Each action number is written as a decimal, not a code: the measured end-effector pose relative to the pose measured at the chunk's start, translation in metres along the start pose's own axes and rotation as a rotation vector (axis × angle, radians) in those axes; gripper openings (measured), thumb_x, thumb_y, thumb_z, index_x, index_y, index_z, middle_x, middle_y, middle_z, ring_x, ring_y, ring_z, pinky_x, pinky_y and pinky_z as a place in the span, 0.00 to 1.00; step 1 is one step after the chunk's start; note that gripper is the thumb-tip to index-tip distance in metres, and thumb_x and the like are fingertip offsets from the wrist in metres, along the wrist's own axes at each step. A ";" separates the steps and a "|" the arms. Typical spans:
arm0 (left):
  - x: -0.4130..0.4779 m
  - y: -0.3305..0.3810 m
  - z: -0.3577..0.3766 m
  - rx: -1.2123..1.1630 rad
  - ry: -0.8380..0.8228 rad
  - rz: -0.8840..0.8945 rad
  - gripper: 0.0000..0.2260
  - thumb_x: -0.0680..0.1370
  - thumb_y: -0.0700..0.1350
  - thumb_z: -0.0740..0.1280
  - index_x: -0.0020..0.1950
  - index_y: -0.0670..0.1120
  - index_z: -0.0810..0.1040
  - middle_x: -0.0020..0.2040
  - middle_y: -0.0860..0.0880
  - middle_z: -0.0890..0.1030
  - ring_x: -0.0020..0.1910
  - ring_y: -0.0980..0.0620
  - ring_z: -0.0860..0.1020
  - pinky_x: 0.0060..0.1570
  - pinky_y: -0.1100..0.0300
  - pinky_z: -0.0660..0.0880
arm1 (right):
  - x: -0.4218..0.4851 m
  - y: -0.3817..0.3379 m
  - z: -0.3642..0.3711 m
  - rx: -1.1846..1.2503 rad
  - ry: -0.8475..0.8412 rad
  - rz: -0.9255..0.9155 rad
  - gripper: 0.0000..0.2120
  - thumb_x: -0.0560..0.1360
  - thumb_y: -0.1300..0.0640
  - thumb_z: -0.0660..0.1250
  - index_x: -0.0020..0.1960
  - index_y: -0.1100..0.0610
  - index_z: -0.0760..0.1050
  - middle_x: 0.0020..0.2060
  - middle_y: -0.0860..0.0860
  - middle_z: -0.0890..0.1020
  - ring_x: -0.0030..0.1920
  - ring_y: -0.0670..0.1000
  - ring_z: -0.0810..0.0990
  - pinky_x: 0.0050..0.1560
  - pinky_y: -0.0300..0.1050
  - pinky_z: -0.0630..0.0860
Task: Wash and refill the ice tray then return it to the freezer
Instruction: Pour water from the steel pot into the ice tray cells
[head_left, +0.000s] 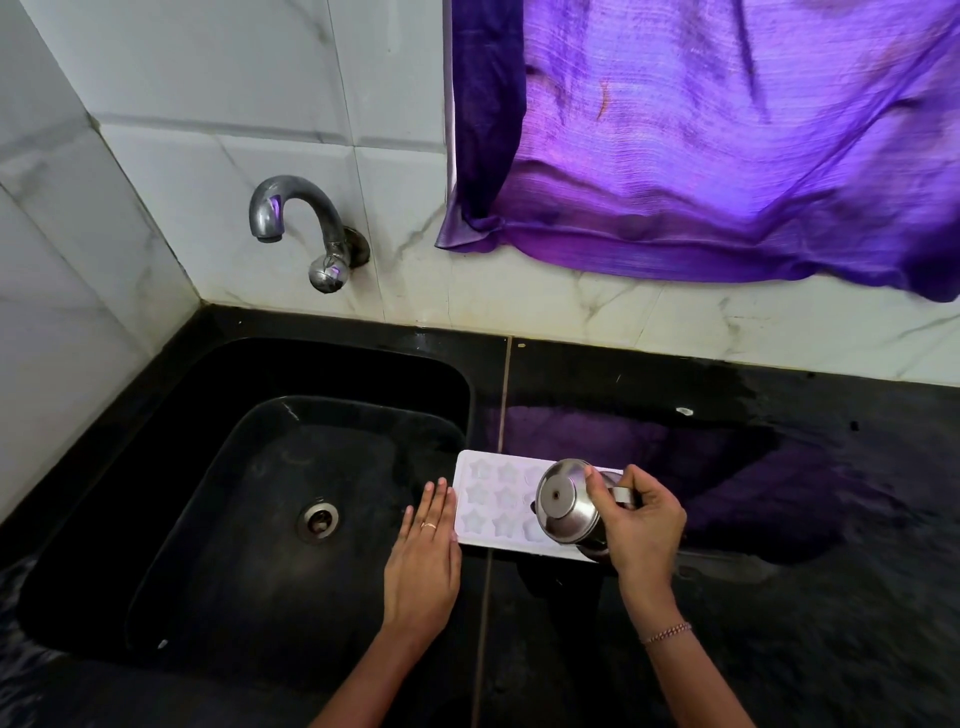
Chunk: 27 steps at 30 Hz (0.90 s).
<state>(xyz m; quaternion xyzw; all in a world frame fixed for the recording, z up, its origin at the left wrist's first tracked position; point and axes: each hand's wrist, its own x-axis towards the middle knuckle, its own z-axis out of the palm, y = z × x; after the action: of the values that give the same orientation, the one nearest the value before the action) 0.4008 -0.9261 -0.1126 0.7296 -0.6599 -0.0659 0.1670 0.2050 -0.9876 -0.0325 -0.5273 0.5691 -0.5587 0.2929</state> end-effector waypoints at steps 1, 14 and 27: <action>0.000 0.000 0.000 0.002 0.001 0.000 0.24 0.79 0.46 0.45 0.73 0.42 0.63 0.74 0.48 0.62 0.74 0.50 0.58 0.72 0.59 0.42 | 0.000 0.001 -0.001 0.017 0.008 0.024 0.25 0.69 0.63 0.74 0.25 0.54 0.60 0.20 0.44 0.65 0.25 0.43 0.62 0.27 0.30 0.61; 0.001 0.000 0.001 0.031 -0.012 -0.006 0.24 0.79 0.46 0.46 0.73 0.42 0.64 0.74 0.48 0.64 0.74 0.49 0.60 0.72 0.59 0.43 | 0.005 0.016 -0.020 0.251 0.075 0.236 0.24 0.69 0.61 0.74 0.25 0.51 0.61 0.25 0.49 0.62 0.28 0.44 0.61 0.28 0.32 0.63; 0.002 -0.004 0.007 0.012 -0.008 -0.006 0.23 0.79 0.45 0.48 0.73 0.42 0.64 0.74 0.48 0.63 0.74 0.50 0.60 0.72 0.60 0.46 | 0.005 0.019 -0.035 0.109 0.083 0.110 0.23 0.70 0.63 0.73 0.27 0.59 0.61 0.22 0.43 0.64 0.26 0.40 0.63 0.28 0.30 0.64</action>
<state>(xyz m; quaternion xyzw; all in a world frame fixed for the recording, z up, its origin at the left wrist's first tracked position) 0.4028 -0.9284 -0.1204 0.7323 -0.6587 -0.0652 0.1599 0.1657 -0.9841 -0.0422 -0.4548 0.5779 -0.5932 0.3276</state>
